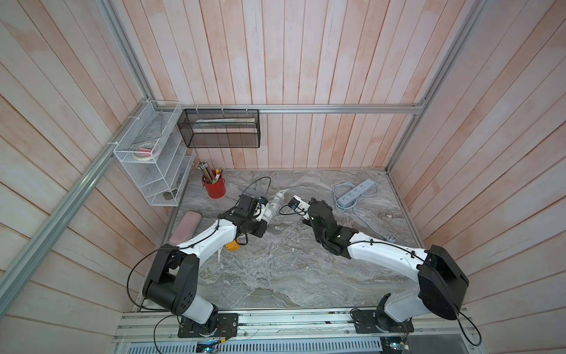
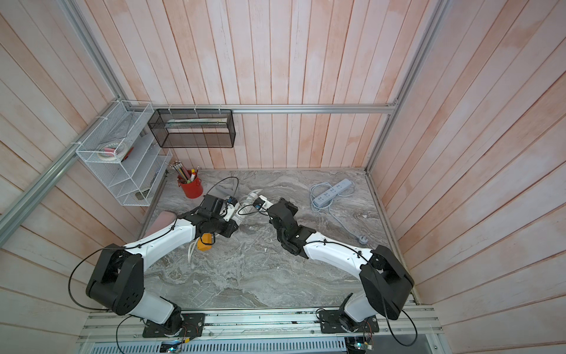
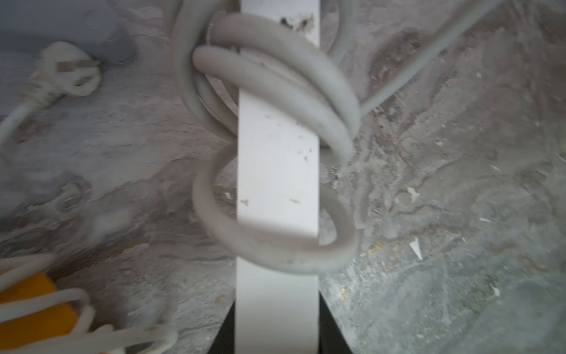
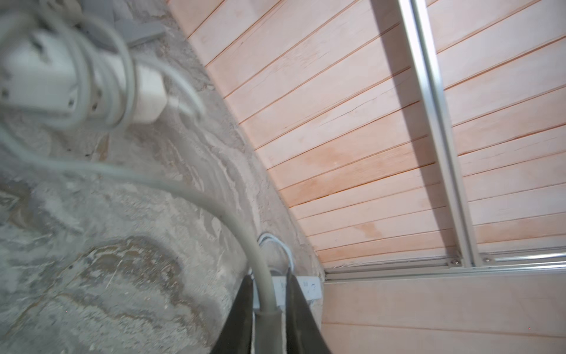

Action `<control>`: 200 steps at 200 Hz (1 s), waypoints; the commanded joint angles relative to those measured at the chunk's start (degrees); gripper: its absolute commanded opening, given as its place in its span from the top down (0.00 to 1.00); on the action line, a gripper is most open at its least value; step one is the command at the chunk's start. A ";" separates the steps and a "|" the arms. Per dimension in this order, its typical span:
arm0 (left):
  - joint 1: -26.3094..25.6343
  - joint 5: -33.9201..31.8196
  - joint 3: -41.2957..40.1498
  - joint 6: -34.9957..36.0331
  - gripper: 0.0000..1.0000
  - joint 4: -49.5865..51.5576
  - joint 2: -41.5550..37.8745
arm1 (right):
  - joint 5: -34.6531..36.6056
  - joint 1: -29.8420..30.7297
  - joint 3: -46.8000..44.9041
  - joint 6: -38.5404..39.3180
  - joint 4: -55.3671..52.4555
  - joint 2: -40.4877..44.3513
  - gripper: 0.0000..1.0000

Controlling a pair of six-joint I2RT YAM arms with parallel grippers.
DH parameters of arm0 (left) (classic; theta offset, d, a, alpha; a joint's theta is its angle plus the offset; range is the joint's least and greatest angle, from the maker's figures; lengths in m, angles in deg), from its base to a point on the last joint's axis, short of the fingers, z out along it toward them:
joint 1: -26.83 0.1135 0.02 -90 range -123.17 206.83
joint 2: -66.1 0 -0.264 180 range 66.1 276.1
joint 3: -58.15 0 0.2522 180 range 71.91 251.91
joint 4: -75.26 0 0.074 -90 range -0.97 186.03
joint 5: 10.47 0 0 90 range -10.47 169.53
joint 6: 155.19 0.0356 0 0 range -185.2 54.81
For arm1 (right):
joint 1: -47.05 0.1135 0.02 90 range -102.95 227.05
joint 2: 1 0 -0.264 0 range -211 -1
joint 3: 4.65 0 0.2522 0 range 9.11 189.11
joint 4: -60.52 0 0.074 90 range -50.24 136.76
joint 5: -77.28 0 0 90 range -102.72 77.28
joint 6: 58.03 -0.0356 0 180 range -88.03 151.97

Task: Wrap the cord around the power strip
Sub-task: Wrap the power cord around the power strip.

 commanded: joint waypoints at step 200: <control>-10.46 17.62 -34.47 -22.84 1.00 -67.02 -21.25 | -74.99 -25.14 8.16 -51.49 -24.58 -15.37 1.00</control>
